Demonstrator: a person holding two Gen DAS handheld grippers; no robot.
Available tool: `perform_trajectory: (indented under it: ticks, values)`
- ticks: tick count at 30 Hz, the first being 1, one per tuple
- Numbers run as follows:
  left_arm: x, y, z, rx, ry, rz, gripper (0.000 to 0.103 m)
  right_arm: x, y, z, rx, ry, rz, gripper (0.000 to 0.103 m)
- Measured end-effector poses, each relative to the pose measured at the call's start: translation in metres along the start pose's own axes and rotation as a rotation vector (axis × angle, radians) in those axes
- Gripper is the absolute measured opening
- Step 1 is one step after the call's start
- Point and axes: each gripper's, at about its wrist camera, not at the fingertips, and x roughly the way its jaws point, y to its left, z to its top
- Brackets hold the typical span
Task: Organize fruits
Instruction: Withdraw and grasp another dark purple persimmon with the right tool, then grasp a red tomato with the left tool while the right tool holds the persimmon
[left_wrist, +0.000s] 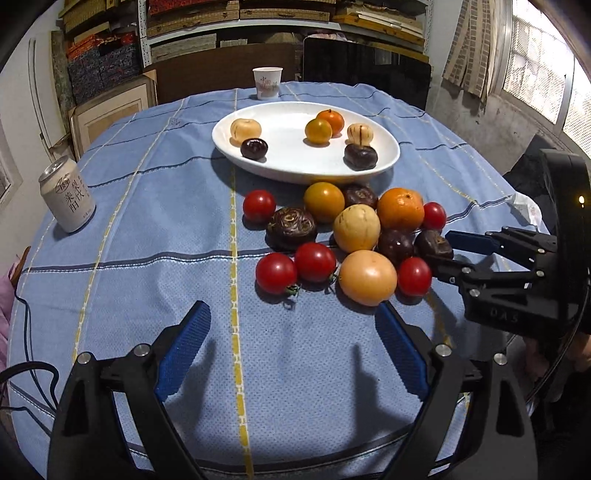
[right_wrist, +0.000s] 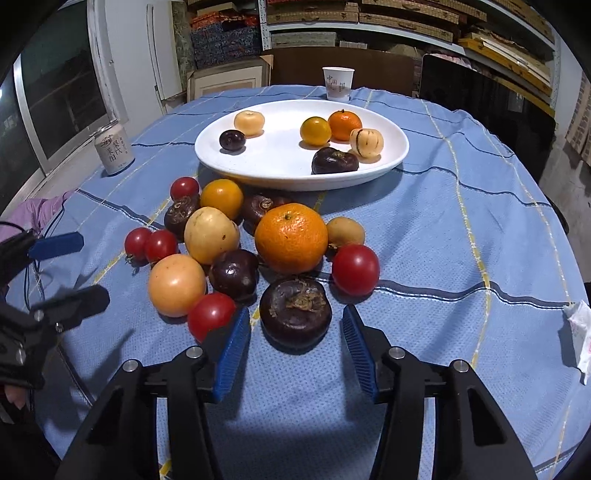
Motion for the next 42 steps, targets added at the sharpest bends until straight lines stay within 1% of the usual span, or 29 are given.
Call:
perform_trajectory:
  ticks: [3,6,9,11,12,15,18,21,24,27,28,29,32,34,37,42]
  values:
    - [0.006,-0.003,0.001,0.006,0.012,-0.005,0.088,0.003,-0.002,0.002,0.013,0.010,0.004,0.041]
    - [0.012,-0.009,0.003,0.017,0.026,-0.008,0.088,-0.001,-0.003,0.000,0.014,0.000,-0.002,0.040]
    - [0.014,-0.014,0.004,0.029,0.029,-0.002,0.088,-0.011,-0.003,-0.009,0.005,-0.033,-0.003,0.040]
    - [0.015,-0.015,0.006,0.036,0.023,0.011,0.088,-0.018,0.000,-0.016,-0.019,-0.060,-0.012,0.040]
    - [0.015,-0.013,0.007,0.033,0.018,0.030,0.088,-0.024,0.003,-0.021,-0.035,-0.078,-0.009,0.040]
    - [0.018,-0.003,0.013,0.011,0.020,0.070,0.088,-0.033,0.004,-0.025,-0.048,-0.114,0.034,0.041]
    - [0.021,0.016,0.019,-0.027,0.025,0.125,0.088,-0.032,-0.005,-0.024,-0.010,-0.107,0.064,0.041]
    - [0.028,0.029,0.020,-0.055,0.048,0.141,0.088,-0.032,-0.006,-0.024,-0.005,-0.113,0.083,0.041]
    - [0.039,0.031,0.019,-0.050,0.077,0.129,0.088,-0.032,-0.003,-0.024,-0.016,-0.114,0.083,0.041]
    - [0.048,0.027,0.018,-0.020,0.085,0.151,0.088,-0.033,-0.004,-0.024,-0.010,-0.117,0.085,0.041]
    - [0.051,0.026,0.017,-0.017,0.088,0.160,0.091,-0.033,-0.004,-0.024,-0.011,-0.118,0.085,0.041]
    - [0.052,0.028,0.018,-0.026,0.087,0.161,0.093,-0.033,-0.004,-0.024,-0.011,-0.119,0.085,0.041]
    - [0.054,0.037,0.020,-0.059,0.086,0.166,0.093,-0.032,-0.004,-0.024,-0.010,-0.116,0.087,0.041]
    - [0.054,0.039,0.022,-0.074,0.082,0.154,0.093,-0.032,-0.004,-0.024,-0.011,-0.114,0.089,0.041]
    - [0.052,0.037,0.025,-0.069,0.060,0.156,0.092,-0.032,-0.004,-0.024,-0.007,-0.115,0.089,0.041]
    - [0.057,0.033,0.033,-0.061,0.045,0.158,0.091,-0.032,-0.004,-0.024,-0.005,-0.116,0.088,0.041]
